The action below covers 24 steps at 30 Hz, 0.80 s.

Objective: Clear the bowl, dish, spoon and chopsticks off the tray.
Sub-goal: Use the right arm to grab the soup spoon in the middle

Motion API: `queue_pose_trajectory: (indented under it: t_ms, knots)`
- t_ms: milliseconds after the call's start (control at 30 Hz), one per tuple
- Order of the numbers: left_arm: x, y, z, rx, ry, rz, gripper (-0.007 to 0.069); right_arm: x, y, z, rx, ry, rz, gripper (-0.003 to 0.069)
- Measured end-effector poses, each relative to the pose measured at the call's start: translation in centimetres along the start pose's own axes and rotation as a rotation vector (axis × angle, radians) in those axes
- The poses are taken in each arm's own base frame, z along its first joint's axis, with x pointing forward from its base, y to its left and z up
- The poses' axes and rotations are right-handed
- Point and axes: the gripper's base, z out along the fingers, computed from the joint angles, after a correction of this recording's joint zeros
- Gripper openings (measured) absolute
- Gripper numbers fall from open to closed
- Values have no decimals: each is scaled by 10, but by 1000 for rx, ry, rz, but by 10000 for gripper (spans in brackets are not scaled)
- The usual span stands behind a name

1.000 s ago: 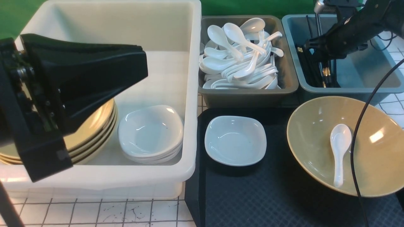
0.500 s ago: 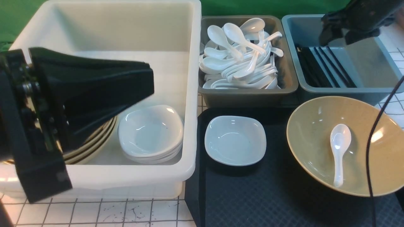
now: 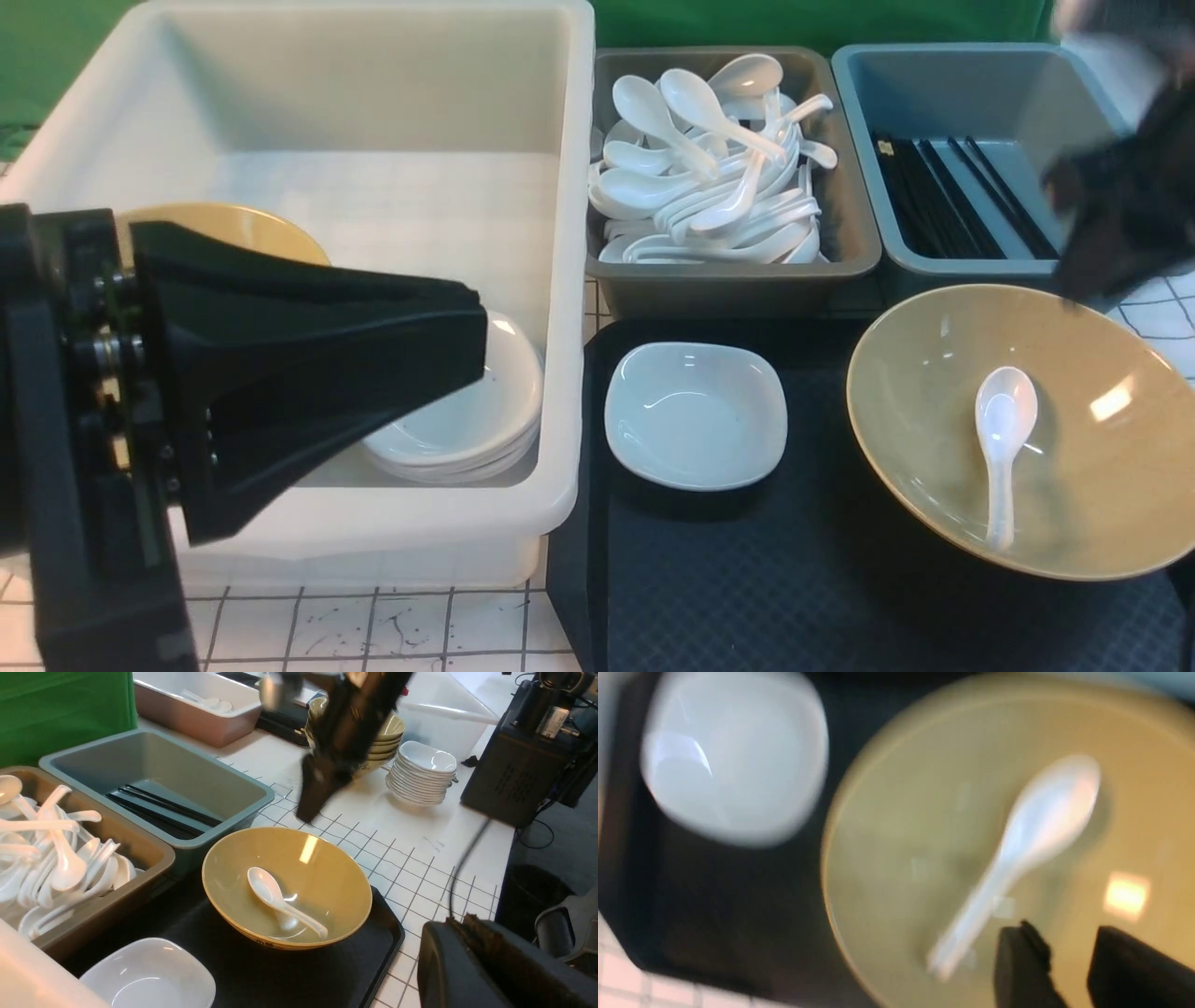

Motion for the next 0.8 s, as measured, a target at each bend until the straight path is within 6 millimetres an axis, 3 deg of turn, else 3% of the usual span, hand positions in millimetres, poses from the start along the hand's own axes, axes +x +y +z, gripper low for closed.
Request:
queue_pose_trajectory:
  t_ms: [133,267,467,800]
  knots:
    - [0,0,0,4,3,-4,-1,16,-8,38,58,77,93,387]
    - [1,-1,0,12,10,-15,-1,16,-13,76,73,77,152,493]
    - [2,-2,0,23,19,-18,-1,4,-14,124,44,114,202,519]
    - [2,-2,0,26,22,-15,-1,2,-14,155,21,188,218,494]
